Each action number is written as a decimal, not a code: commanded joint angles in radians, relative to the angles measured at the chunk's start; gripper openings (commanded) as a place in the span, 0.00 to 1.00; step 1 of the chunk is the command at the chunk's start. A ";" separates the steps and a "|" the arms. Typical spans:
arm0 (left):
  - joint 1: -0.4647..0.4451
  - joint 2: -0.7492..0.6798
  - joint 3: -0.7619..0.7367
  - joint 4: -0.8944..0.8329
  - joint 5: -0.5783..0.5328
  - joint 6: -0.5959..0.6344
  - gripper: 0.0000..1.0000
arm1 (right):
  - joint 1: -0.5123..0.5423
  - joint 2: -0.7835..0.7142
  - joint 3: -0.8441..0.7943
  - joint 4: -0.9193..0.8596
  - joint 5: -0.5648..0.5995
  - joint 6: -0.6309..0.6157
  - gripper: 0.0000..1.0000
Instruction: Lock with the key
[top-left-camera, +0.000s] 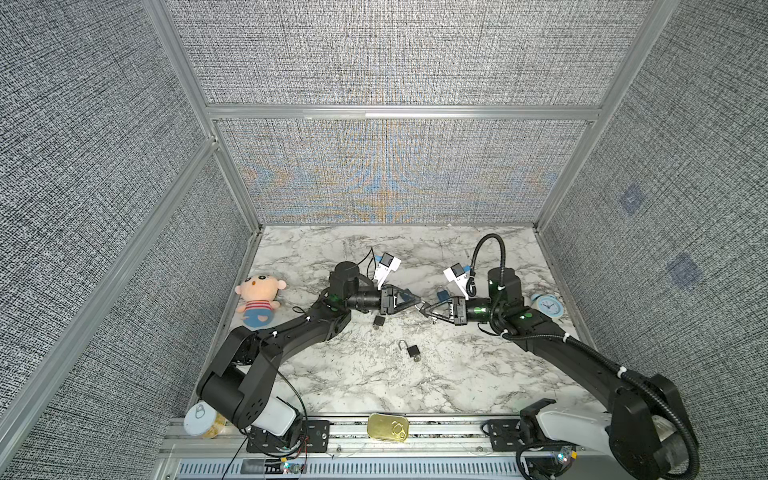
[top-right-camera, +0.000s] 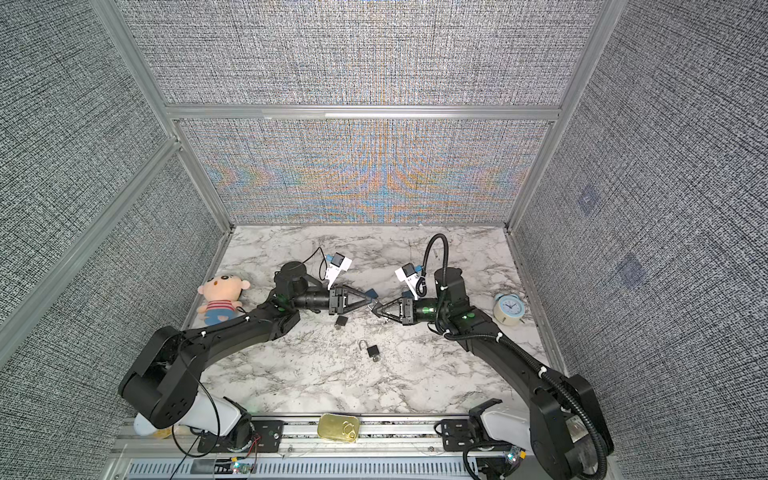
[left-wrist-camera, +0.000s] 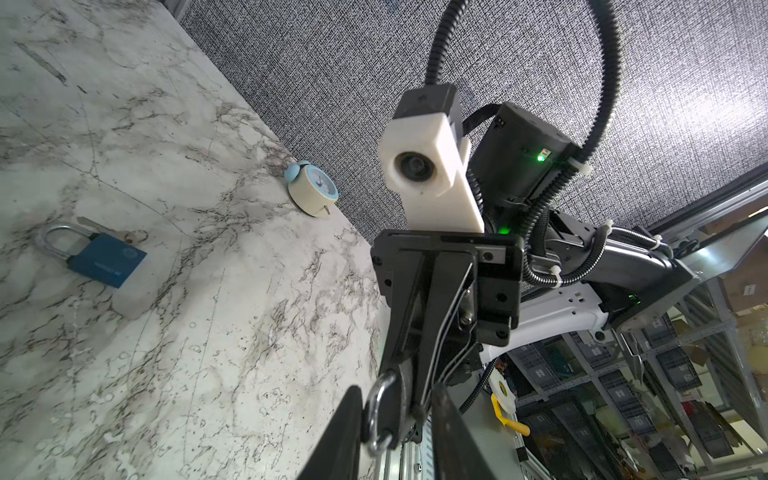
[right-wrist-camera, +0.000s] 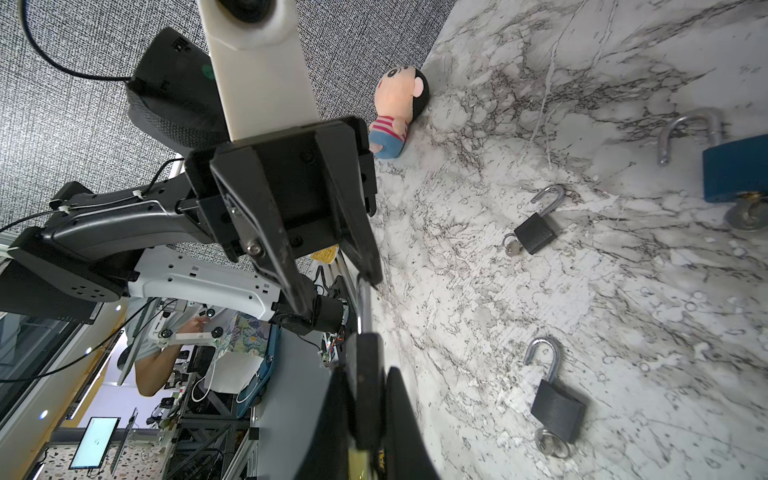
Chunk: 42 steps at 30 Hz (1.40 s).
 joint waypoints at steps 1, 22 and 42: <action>-0.006 0.007 0.013 0.007 0.024 0.021 0.27 | 0.002 0.004 0.010 0.032 -0.002 -0.010 0.00; -0.021 0.035 0.014 0.007 0.033 0.025 0.01 | 0.002 0.007 0.026 0.030 -0.002 -0.010 0.00; -0.019 0.015 0.015 0.042 0.019 0.003 0.00 | -0.062 -0.071 -0.059 0.055 -0.029 0.000 0.35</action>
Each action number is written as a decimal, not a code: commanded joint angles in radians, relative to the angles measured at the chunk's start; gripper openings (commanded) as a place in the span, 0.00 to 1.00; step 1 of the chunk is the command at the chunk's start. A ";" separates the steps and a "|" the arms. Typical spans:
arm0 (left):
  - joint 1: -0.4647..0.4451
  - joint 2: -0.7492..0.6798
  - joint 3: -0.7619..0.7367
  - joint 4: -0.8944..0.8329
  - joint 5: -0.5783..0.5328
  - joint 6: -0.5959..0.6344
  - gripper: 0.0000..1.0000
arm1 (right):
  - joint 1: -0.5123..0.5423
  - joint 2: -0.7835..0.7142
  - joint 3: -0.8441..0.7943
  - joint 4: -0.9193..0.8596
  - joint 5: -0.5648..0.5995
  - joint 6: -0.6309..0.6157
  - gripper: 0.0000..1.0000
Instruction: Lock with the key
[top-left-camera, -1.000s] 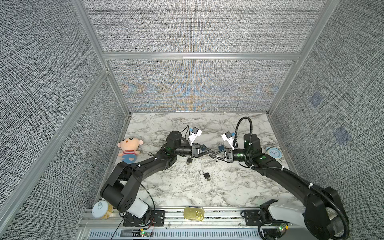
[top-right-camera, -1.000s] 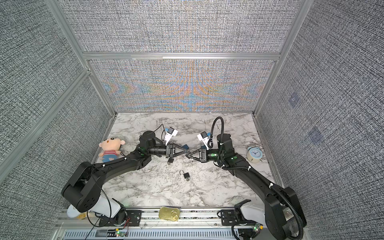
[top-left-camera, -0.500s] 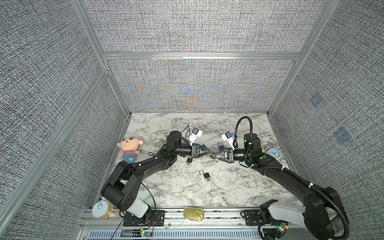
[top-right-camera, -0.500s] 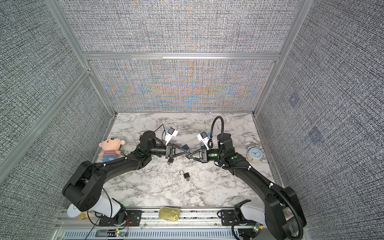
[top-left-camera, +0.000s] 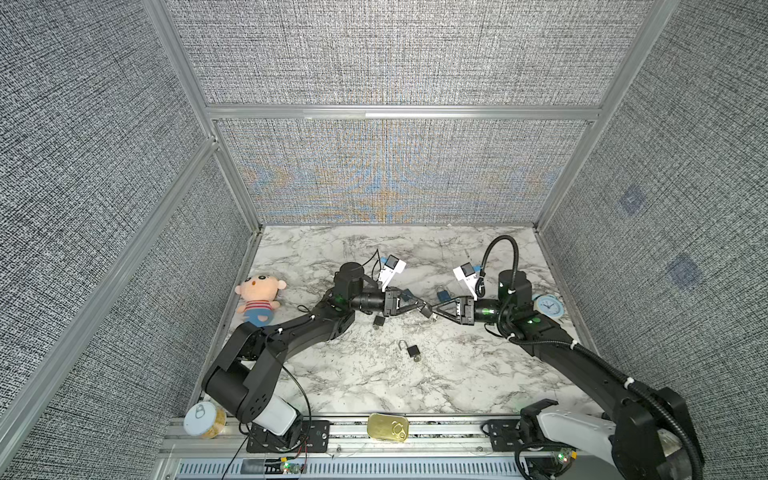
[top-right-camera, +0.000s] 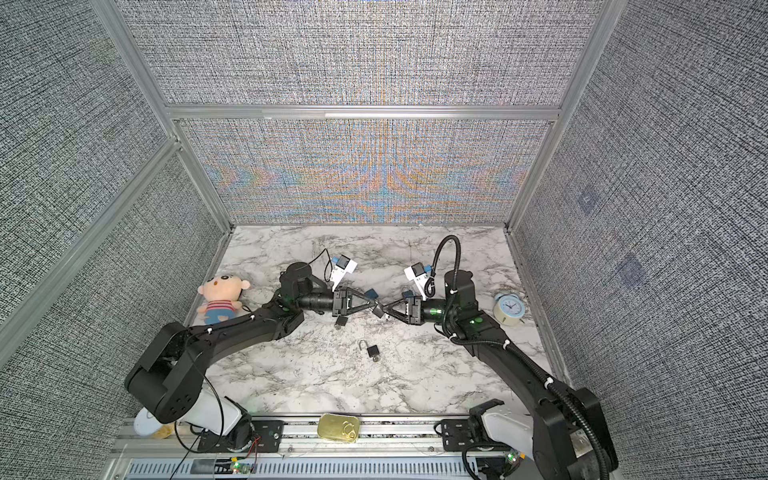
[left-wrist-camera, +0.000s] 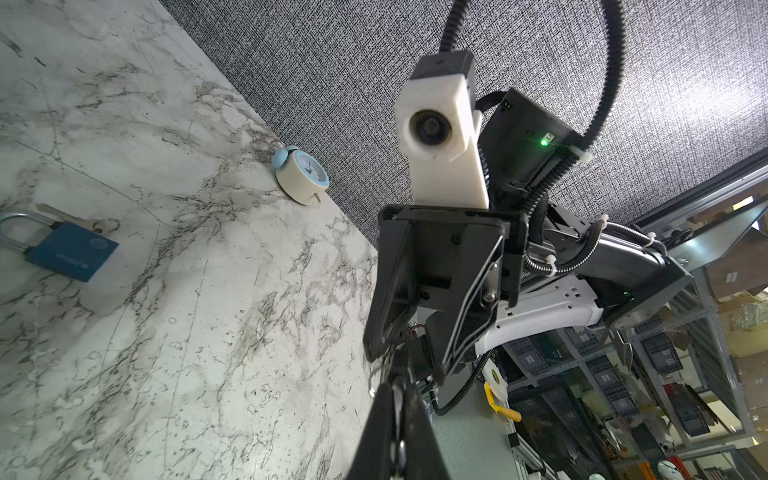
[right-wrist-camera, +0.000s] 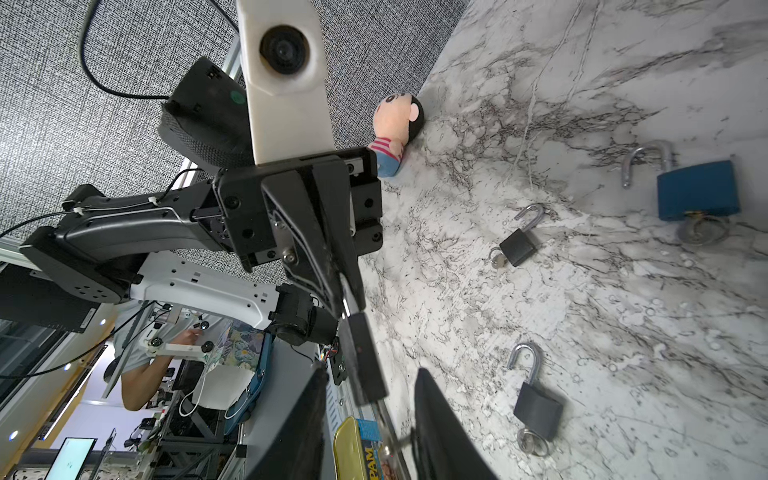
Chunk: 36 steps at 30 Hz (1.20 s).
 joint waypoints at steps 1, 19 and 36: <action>0.002 -0.012 0.009 0.026 -0.003 0.006 0.00 | -0.004 -0.007 -0.009 0.016 -0.014 0.001 0.34; 0.004 -0.015 0.018 0.023 -0.025 0.001 0.00 | 0.000 -0.032 -0.060 0.067 -0.037 0.041 0.03; 0.053 -0.008 0.017 0.073 0.022 -0.028 0.00 | -0.034 -0.051 -0.130 0.090 -0.035 0.061 0.00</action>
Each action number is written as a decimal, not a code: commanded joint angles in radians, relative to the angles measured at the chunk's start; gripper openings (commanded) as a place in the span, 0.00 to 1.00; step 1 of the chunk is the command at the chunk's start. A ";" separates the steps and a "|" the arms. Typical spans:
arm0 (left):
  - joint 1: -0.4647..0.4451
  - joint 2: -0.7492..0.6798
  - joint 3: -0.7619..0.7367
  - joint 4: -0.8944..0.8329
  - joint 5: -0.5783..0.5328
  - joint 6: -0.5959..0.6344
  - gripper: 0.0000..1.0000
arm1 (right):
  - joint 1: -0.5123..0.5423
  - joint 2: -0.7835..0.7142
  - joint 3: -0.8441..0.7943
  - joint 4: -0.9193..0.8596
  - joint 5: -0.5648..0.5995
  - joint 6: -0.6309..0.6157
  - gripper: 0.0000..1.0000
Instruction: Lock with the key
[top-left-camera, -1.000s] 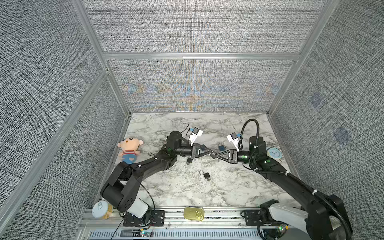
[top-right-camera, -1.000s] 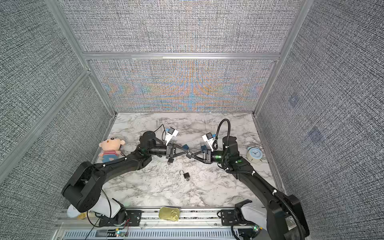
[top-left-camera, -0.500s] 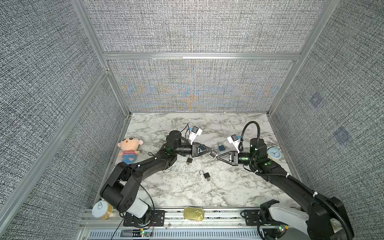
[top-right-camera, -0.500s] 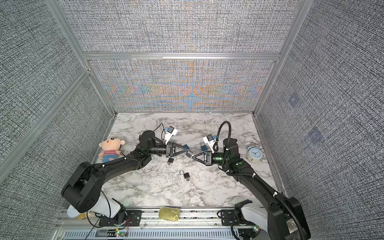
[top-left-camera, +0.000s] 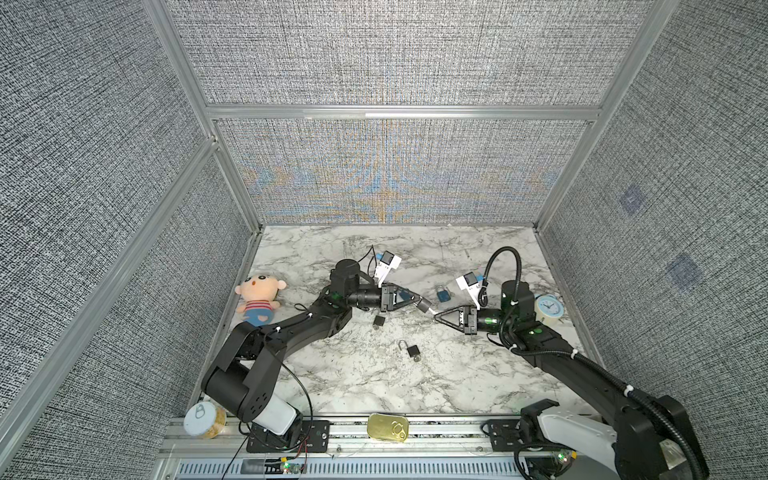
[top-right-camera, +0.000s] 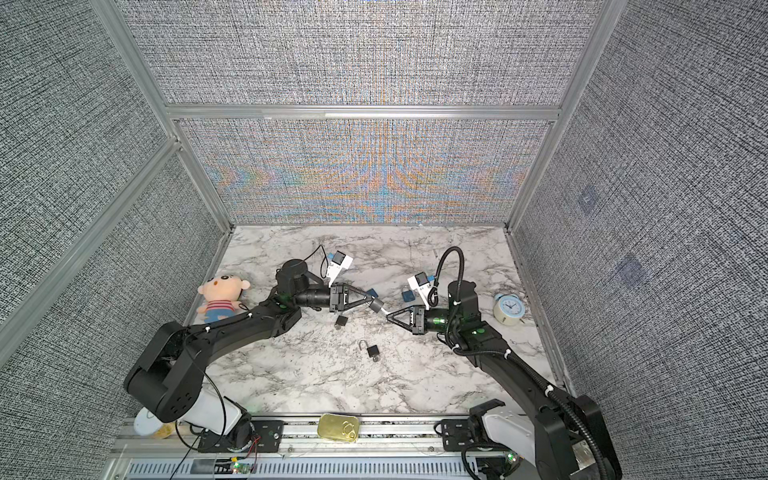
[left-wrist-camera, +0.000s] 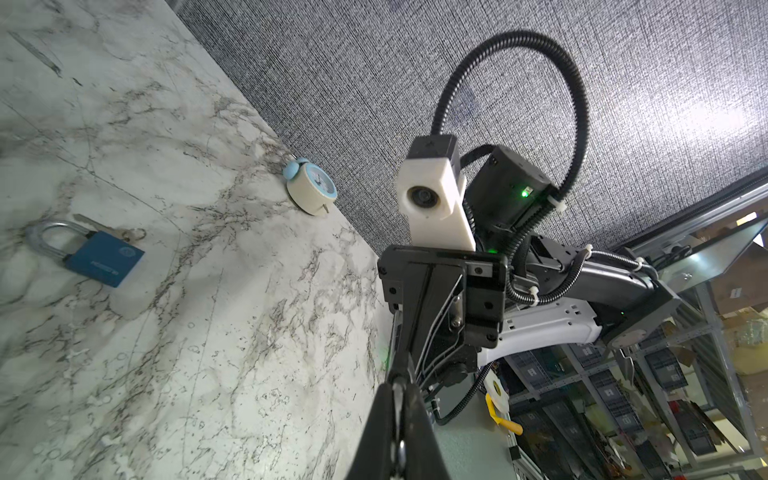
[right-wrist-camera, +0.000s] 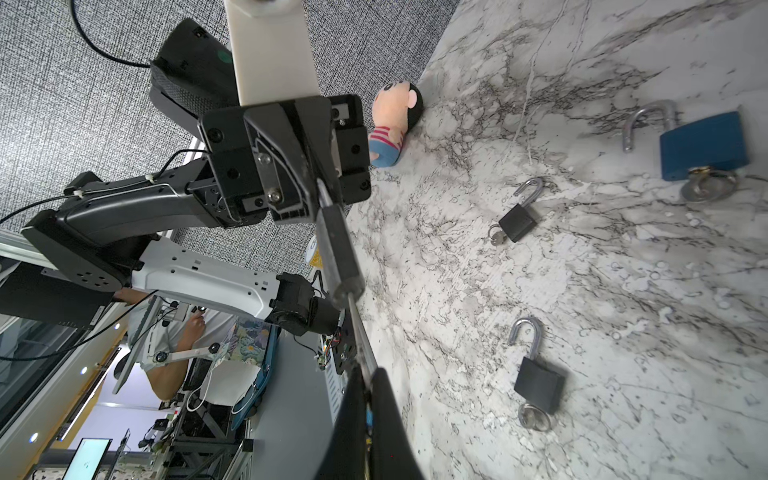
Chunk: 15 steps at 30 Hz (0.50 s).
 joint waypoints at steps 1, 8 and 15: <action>0.008 -0.012 0.006 0.063 0.020 -0.004 0.00 | -0.012 -0.005 -0.012 0.022 -0.018 0.022 0.00; 0.014 -0.009 0.006 0.035 0.018 0.011 0.00 | -0.063 -0.015 -0.013 0.010 -0.022 0.028 0.00; -0.028 0.044 0.075 -0.221 -0.050 0.171 0.00 | -0.157 -0.047 0.033 -0.189 0.140 0.003 0.00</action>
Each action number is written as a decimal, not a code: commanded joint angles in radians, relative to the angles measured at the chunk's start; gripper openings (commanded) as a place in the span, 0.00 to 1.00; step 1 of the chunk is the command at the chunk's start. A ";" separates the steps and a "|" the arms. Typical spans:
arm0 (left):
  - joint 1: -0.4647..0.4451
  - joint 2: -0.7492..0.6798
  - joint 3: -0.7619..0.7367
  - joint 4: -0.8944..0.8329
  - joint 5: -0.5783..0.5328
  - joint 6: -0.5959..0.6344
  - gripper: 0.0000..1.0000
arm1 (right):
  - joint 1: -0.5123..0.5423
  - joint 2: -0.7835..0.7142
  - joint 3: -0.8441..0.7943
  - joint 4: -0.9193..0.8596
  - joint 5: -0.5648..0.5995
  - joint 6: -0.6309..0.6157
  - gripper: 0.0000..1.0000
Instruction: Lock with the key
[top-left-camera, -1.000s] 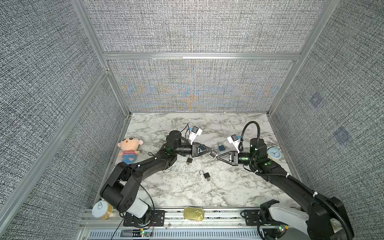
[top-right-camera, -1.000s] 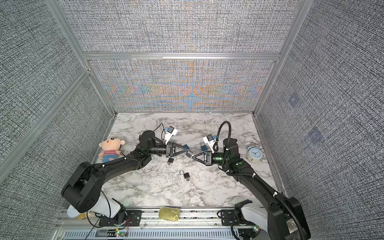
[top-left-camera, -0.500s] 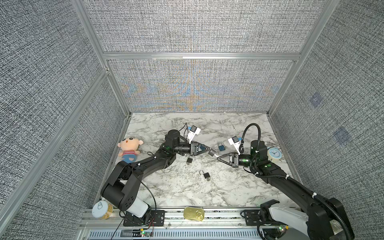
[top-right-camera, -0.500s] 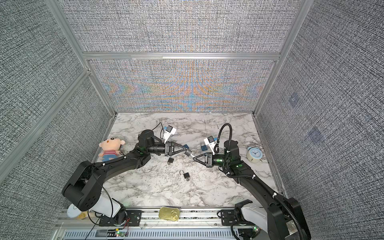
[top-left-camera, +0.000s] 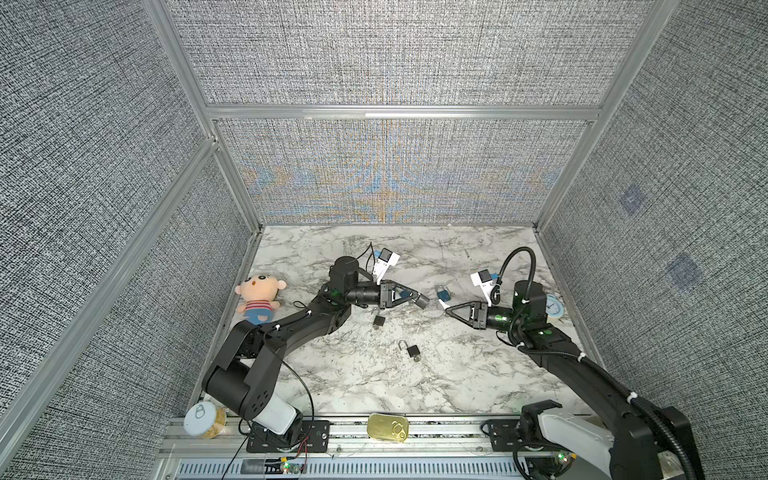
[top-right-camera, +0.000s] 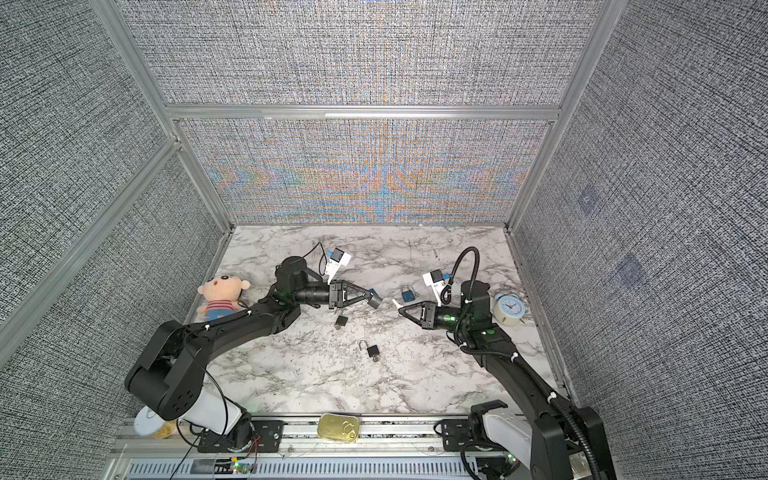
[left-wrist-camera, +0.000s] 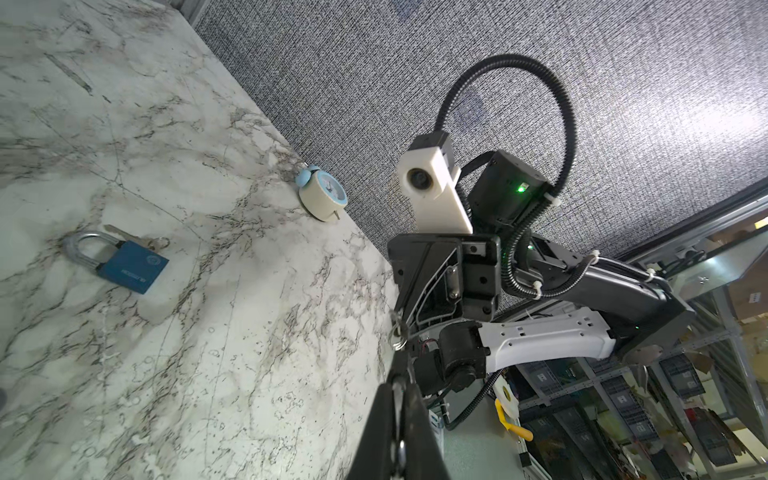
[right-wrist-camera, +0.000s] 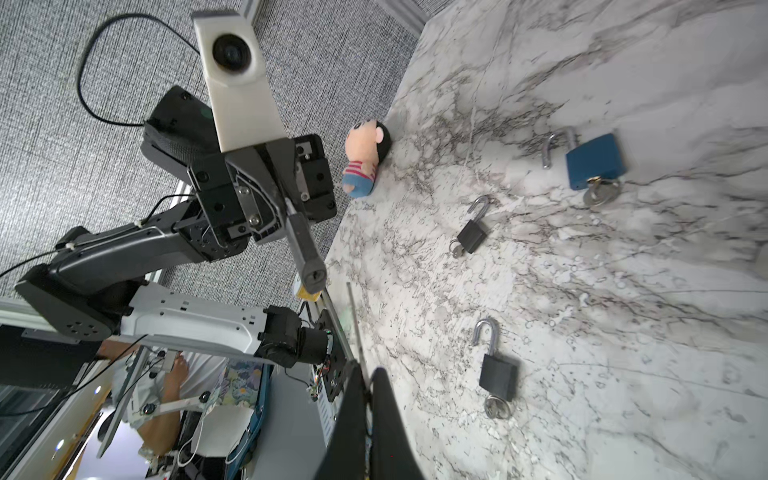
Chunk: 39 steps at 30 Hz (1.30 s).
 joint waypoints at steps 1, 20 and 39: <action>-0.036 0.032 0.044 -0.162 -0.033 0.126 0.00 | -0.044 -0.003 0.030 -0.159 0.138 -0.027 0.00; -0.194 0.477 0.477 -0.615 -0.146 0.330 0.00 | -0.176 -0.061 0.003 -0.224 0.248 -0.053 0.00; -0.268 0.741 0.809 -0.837 -0.145 0.382 0.00 | -0.177 -0.057 0.026 -0.267 0.241 -0.087 0.00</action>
